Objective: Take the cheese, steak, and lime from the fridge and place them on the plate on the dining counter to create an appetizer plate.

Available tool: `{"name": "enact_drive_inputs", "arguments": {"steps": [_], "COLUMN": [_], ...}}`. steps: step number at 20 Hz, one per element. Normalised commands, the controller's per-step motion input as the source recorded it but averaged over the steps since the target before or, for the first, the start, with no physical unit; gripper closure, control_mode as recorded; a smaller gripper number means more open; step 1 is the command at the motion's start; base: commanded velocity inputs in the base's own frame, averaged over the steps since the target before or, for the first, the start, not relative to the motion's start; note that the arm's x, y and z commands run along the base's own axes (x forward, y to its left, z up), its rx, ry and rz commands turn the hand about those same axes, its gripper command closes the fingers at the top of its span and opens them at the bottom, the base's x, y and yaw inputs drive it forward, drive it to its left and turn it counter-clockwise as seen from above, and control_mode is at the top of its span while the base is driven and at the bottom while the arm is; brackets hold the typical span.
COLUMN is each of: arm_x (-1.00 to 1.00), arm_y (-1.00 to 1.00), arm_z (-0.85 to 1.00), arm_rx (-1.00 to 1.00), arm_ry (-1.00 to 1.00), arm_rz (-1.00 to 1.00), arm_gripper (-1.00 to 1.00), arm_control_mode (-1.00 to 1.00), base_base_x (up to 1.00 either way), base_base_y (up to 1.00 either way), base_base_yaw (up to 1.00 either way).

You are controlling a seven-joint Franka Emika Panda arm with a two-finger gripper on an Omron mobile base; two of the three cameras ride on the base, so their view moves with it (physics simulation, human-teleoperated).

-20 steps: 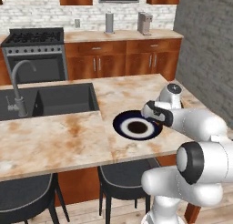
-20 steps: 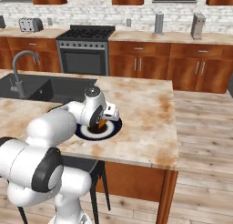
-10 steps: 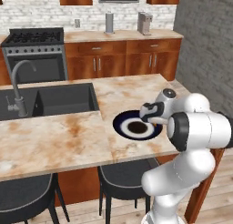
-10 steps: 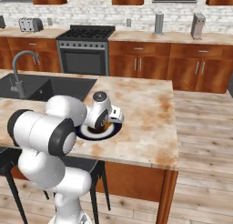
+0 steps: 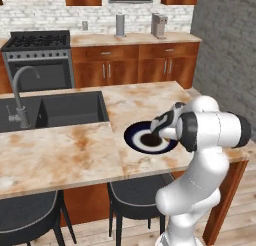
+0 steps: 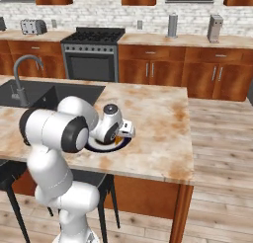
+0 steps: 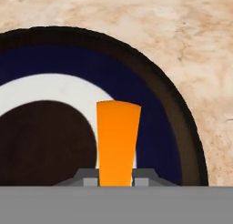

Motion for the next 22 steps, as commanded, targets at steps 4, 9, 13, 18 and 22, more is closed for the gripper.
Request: {"name": "enact_drive_inputs", "arguments": {"steps": [4, 9, 13, 18, 22], "arm_x": [0.00, -0.29, -0.96, -1.00, -0.82], "arm_y": [-0.06, -0.02, 0.00, 0.00, 0.01], "arm_z": [-0.16, 0.19, 1.00, 1.00, 1.00], "arm_rx": [0.00, 0.00, 0.02, 0.03, 0.03], "arm_ry": [0.00, -0.09, -0.32, -0.24, -0.09], "arm_rz": [0.00, 0.00, 0.00, 0.00, 0.00], "arm_gripper": [-1.00, -1.00, -1.00, -1.00, -1.00], "arm_control_mode": [-1.00, -1.00, -1.00, -1.00, -1.00], "base_base_x": [0.00, 0.00, 0.00, 0.00, 0.00], "base_base_y": [0.00, 0.00, 0.00, 0.00, 0.00], "base_base_yaw": [0.00, 0.00, 0.00, 0.00, 0.00]}}
